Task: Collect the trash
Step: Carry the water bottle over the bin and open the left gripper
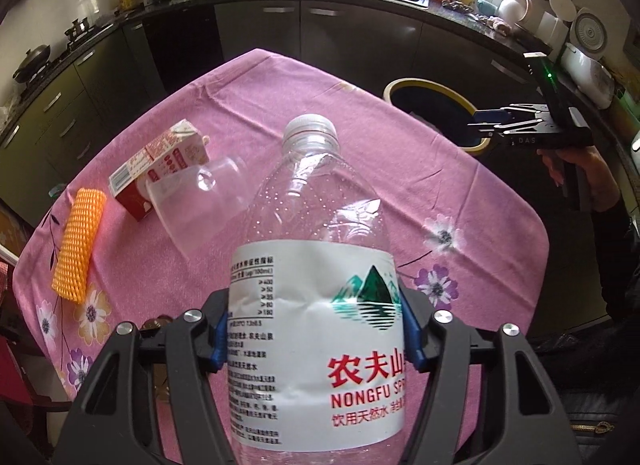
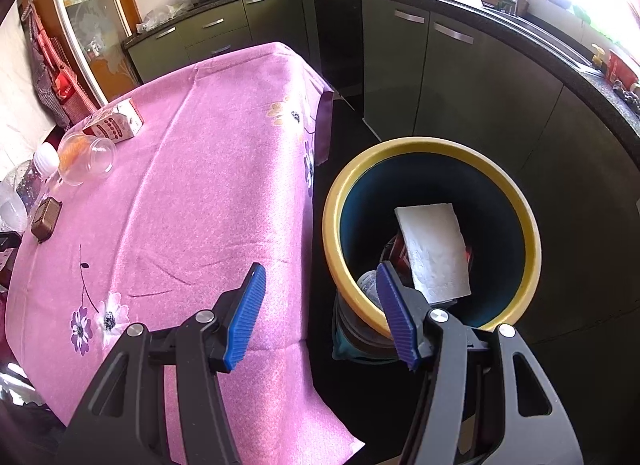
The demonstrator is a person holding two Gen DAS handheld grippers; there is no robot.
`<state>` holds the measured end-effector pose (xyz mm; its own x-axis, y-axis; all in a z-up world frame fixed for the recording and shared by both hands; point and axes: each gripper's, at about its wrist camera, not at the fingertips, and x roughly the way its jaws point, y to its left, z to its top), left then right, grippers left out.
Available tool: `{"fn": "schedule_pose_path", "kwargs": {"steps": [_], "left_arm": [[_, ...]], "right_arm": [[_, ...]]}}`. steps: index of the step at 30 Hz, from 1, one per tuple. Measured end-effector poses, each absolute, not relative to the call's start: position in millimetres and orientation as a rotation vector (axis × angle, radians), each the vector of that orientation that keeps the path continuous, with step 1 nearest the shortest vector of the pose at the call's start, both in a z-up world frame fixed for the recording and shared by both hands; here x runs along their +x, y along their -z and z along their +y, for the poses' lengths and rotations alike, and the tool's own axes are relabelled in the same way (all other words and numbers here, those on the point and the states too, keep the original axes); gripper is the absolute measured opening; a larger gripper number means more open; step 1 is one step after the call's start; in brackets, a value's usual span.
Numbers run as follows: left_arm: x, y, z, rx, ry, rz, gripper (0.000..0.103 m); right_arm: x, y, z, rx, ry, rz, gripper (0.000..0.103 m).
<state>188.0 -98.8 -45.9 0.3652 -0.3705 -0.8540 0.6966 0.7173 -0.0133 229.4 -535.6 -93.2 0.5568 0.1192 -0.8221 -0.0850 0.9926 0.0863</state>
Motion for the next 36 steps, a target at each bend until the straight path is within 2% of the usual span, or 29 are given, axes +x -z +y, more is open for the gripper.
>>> {"fn": "schedule_pose_path", "kwargs": {"steps": [6, 11, 23, 25, 26, 32, 36], "left_arm": [[200.4, 28.4, -165.7, 0.398, 0.841, 0.937, 0.061], [222.6, 20.0, -252.7, 0.406, 0.974, 0.935, 0.061], [274.8, 79.0, -444.9, 0.399, 1.055, 0.999, 0.063], [281.4, 90.2, -455.9, 0.393, 1.021, 0.993, 0.081], [283.3, 92.2, -457.9, 0.388, 1.007, 0.979, 0.084], [280.1, 67.4, -421.5, 0.283, 0.998, 0.921, 0.085], [254.6, 33.3, -359.1, 0.195, 0.995, 0.790, 0.093]], "right_arm": [[203.7, 75.6, -572.9, 0.055, -0.031, 0.930, 0.057], [180.8, 72.8, -614.8, 0.112, 0.034, 0.906, 0.057], [145.5, 95.4, -690.0, 0.234, 0.126, 0.922, 0.057], [143.4, 96.6, -693.3, 0.242, 0.128, 0.924, 0.057], [143.0, 97.2, -693.9, 0.244, 0.126, 0.925, 0.057], [145.7, 97.9, -684.9, 0.235, 0.094, 0.925, 0.057], [152.1, 95.3, -671.1, 0.219, 0.060, 0.925, 0.057]]}}
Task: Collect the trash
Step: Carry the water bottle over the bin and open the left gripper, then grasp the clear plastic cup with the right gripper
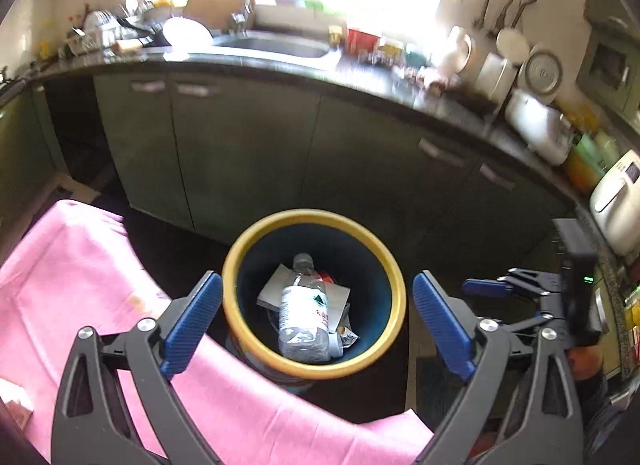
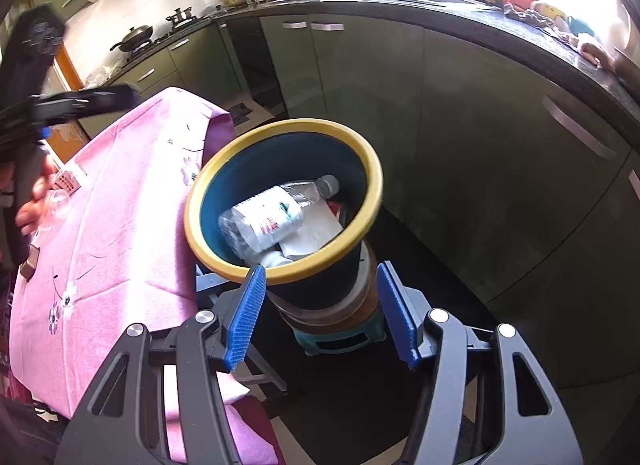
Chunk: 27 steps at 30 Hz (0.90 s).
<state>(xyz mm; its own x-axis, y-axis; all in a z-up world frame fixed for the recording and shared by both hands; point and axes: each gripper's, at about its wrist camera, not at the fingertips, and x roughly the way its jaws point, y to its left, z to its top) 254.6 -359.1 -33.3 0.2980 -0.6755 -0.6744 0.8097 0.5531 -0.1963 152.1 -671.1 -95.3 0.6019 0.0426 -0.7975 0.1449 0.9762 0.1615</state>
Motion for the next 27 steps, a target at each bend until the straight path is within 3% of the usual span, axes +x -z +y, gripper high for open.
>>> {"fn": "schedule_pose_path", "kwargs": {"steps": [9, 17, 27], "left_arm": [[190.1, -2.7, -179.5, 0.014, 0.844, 0.625, 0.096], [147.3, 2.6, -34.6, -0.085, 0.611, 0.600, 0.096], [123.0, 20.9, 48.5, -0.243, 0.457, 0.612, 0.096]], "right_arm": [[199.4, 82.4, -586.3, 0.104, -0.128, 0.942, 0.060], [259.0, 72.6, -419.0, -0.139, -0.528, 0.917, 0.064], [317.7, 65.2, -250.3, -0.593, -0.933, 0.820, 0.074]]}}
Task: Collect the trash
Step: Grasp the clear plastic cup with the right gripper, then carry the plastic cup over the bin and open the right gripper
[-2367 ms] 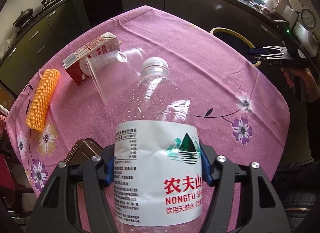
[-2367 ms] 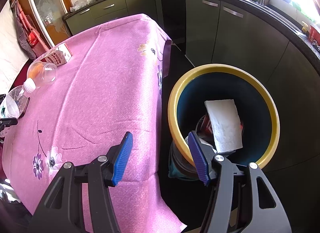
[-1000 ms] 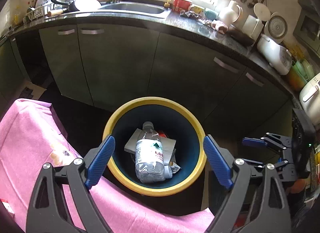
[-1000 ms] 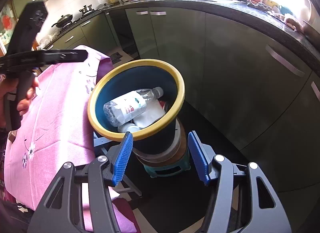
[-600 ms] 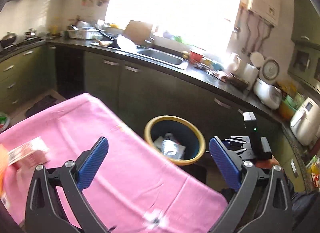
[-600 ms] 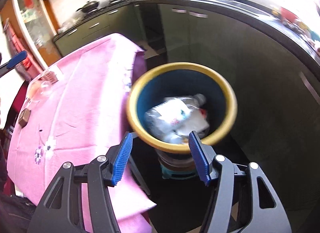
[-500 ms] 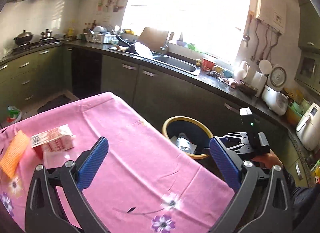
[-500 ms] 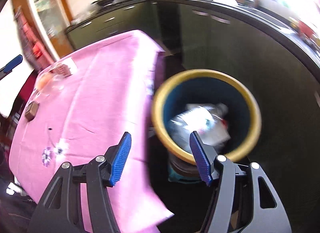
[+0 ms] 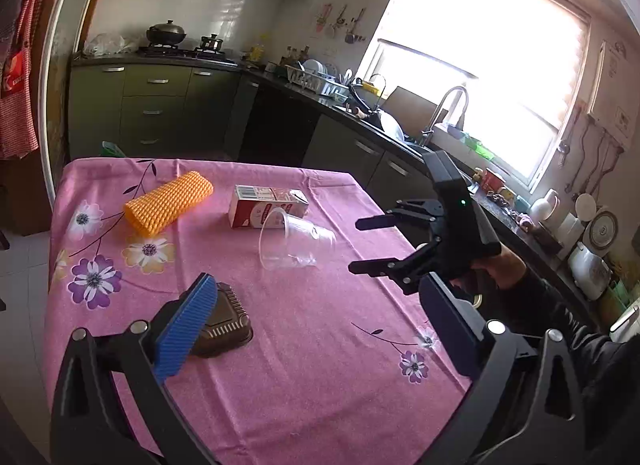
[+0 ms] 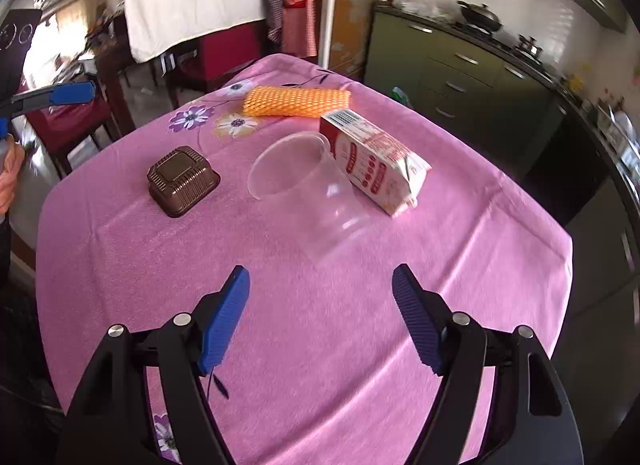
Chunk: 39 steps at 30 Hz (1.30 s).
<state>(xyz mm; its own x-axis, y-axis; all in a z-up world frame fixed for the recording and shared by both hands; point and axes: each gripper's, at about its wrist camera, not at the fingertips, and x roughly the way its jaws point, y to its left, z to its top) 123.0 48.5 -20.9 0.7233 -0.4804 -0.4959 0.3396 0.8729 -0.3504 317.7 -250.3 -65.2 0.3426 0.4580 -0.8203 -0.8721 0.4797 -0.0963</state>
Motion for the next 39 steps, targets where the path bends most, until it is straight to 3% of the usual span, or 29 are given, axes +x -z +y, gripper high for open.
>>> {"fn": "schedule_pose_path", "kwargs": {"steps": [8, 19, 26, 39], "left_arm": [[113.4, 23.1, 53.2, -0.230, 0.437, 0.602, 0.096], [111.4, 30.8, 58.8, -0.230, 0.434, 0.614, 0.096], [110.9, 32.5, 59.7, -0.235, 0.435, 0.614, 0.096], [103.4, 29.7, 46.6, -0.192, 0.458, 0.605, 0.096]], "right_arm": [[355.2, 90.8, -187.0, -0.819, -1.028, 0.937, 0.077], [369.9, 117.5, -164.4, -0.846, -1.049, 1.033, 0.077], [365.9, 120.1, -174.3, -0.803, -1.032, 1.046, 0.061], [310.5, 97.6, -226.1, -0.679, -0.934, 0.931, 0.060]]}}
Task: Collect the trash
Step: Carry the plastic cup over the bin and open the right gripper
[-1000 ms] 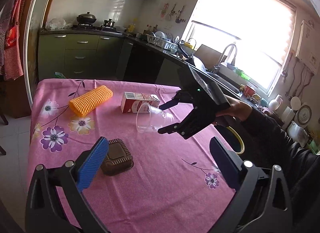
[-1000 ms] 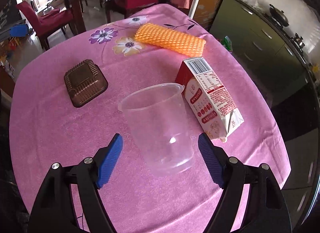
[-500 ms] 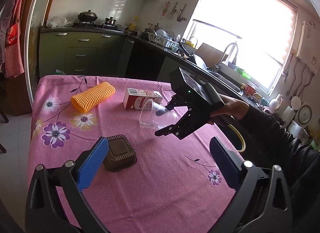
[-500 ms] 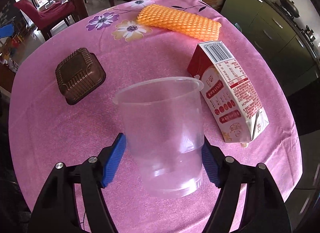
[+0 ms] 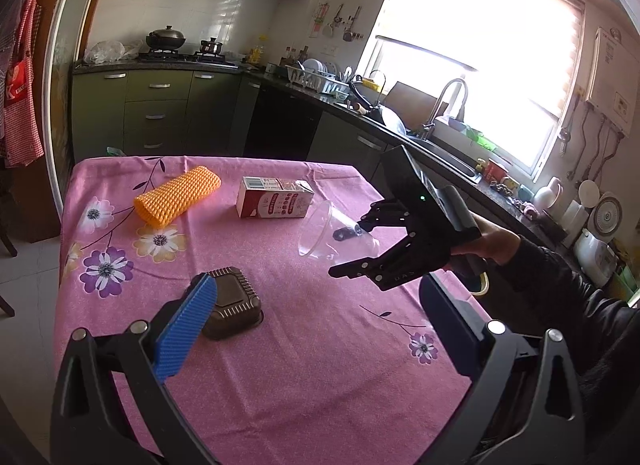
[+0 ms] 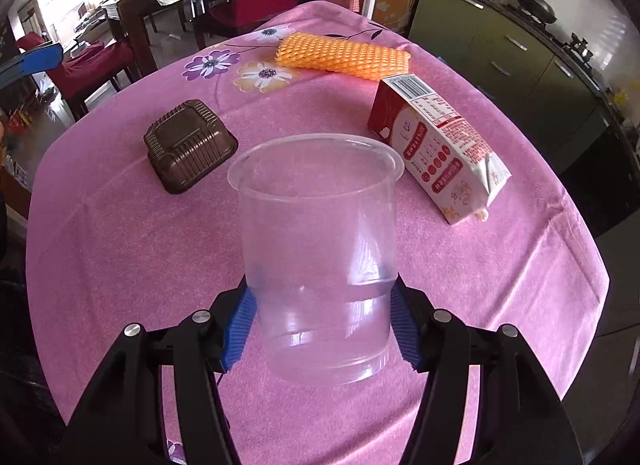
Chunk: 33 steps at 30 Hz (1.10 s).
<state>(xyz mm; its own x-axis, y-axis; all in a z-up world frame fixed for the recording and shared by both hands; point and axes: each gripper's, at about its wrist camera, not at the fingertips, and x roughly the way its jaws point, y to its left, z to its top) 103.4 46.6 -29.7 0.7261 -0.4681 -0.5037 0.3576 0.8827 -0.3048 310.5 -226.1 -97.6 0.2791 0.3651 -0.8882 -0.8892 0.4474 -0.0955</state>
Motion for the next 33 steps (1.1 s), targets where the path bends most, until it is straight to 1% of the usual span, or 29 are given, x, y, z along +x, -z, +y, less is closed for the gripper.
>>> {"fn": "schedule_pose_path", "kwargs": {"steps": [7, 15, 25, 29, 33], "left_arm": [[100.0, 29.9, 30.5, -0.171, 0.486, 0.615, 0.096], [95.5, 25.8, 1.5, -0.135, 0.532, 0.618, 0.096], [101.2, 22.8, -31.0, -0.099, 0.579, 0.631, 0.096], [102.7, 23.5, -40.6, -0.080, 0.593, 0.638, 0.096], [104.8, 24.7, -43.8, -0.073, 0.589, 0.648, 0.096]], "right_arm": [[272.0, 84.8, -272.9, -0.644, -0.831, 0.895, 0.060], [246.2, 71.6, -354.5, -0.556, -0.677, 0.877, 0.060], [259.2, 63.8, -492.0, -0.356, -0.373, 0.898, 0.060], [274.4, 74.1, -552.1, -0.253, -0.241, 0.946, 0.060], [291.2, 96.7, -597.9, -0.176, -0.133, 1.006, 0.060]]}}
